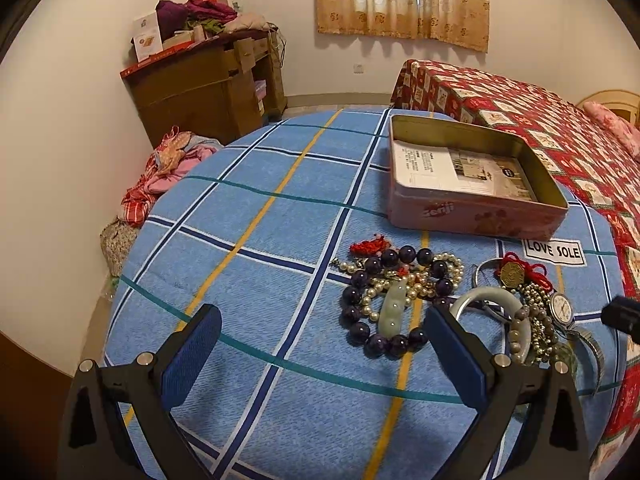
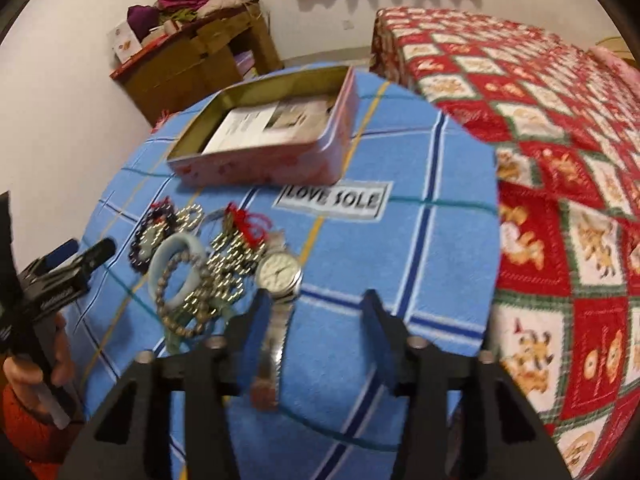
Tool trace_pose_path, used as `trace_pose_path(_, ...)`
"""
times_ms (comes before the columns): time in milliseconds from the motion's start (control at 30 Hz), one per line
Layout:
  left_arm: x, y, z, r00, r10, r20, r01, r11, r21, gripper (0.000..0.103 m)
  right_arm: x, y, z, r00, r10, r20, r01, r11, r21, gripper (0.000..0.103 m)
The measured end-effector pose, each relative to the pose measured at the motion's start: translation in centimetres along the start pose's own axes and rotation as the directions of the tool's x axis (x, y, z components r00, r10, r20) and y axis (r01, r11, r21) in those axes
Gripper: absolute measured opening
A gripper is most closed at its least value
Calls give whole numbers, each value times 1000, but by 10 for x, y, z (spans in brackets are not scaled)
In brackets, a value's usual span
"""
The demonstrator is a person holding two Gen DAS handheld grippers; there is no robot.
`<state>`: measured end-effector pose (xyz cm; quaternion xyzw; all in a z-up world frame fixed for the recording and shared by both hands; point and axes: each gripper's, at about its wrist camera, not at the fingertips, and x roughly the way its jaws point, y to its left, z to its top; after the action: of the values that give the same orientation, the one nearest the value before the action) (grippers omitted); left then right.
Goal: Organize jewelry
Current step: 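Reach the right gripper to the silver wristwatch and close on its band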
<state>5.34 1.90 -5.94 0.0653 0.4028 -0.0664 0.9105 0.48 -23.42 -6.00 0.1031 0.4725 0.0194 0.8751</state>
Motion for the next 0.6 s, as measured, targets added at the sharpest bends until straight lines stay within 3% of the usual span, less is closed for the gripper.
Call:
trace_pose_path(400, -9, -4, 0, 1000, 17, 25, -18, 1000, 14, 102, 34, 33, 0, 995, -100, -15, 97, 985, -144, 46)
trace_pose_path(600, -5, 1, 2, 1000, 11, 16, -10, 1000, -11, 102, 39, 46, -9, 996, -90, 3, 88, 973, -214, 46)
